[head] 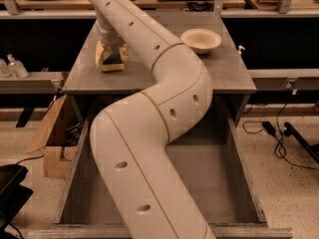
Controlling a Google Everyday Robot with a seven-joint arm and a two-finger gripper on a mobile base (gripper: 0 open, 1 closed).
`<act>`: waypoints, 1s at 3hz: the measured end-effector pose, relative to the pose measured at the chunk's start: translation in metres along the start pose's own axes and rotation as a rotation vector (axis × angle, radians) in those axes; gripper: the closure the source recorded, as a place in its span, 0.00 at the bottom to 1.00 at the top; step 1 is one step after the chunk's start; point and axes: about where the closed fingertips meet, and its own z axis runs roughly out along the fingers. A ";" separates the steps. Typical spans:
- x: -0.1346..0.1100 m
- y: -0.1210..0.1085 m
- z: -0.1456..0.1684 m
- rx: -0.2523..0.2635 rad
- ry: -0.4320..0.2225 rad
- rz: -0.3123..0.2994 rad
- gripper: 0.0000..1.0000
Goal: Place sponge into top drawer
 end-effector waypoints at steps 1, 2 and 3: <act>0.016 -0.013 -0.008 -0.085 -0.019 -0.044 1.00; 0.048 -0.019 -0.033 -0.194 -0.070 -0.175 1.00; 0.090 -0.017 -0.049 -0.277 -0.119 -0.319 1.00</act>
Offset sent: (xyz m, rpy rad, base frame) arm -0.1414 -0.0834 -0.0116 0.2116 0.0778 0.4264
